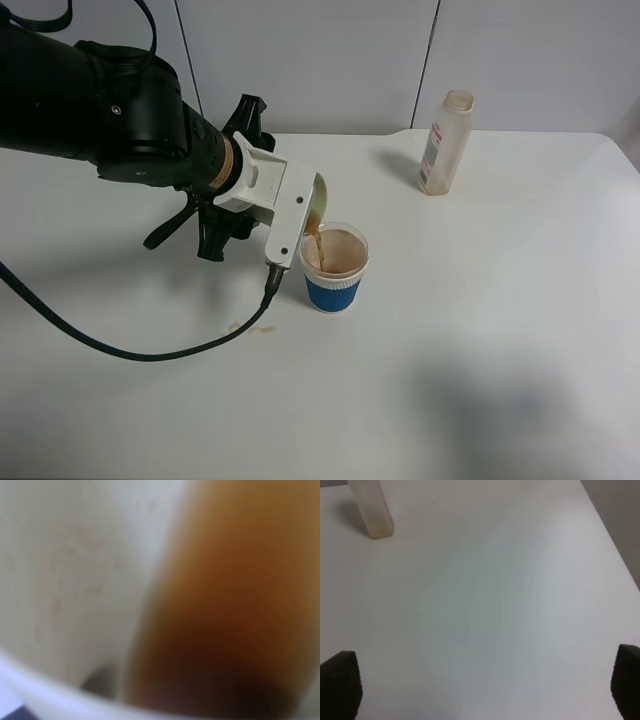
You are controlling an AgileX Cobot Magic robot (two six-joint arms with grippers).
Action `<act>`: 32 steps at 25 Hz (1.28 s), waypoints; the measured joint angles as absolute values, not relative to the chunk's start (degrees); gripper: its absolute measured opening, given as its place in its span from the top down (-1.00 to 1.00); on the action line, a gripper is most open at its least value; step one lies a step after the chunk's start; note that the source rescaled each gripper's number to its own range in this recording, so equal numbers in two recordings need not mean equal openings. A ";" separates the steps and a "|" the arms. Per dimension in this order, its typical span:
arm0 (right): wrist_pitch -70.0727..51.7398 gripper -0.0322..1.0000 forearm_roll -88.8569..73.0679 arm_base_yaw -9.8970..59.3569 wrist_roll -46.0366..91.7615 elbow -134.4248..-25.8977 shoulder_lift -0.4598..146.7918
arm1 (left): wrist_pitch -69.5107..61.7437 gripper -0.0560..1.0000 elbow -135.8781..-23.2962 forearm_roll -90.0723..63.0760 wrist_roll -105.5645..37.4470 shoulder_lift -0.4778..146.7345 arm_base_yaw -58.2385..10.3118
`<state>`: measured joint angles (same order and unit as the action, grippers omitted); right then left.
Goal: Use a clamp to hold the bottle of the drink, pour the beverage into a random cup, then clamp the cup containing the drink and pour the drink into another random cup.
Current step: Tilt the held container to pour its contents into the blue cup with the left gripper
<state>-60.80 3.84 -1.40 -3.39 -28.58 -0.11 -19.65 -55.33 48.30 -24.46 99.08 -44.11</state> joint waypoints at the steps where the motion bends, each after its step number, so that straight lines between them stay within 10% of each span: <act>1: -60.80 -1.00 3.84 -1.40 -3.39 -28.58 -0.11 | -19.65 0.84 -55.33 48.45 -24.46 99.08 -44.11; 32: -60.80 -1.00 3.84 -1.40 -3.39 -28.58 -0.11 | -19.70 0.84 -55.46 52.48 -24.44 99.08 -45.71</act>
<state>-60.80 3.84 -1.40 -3.39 -28.58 -0.11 -19.70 -55.46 52.48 -24.44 99.08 -45.71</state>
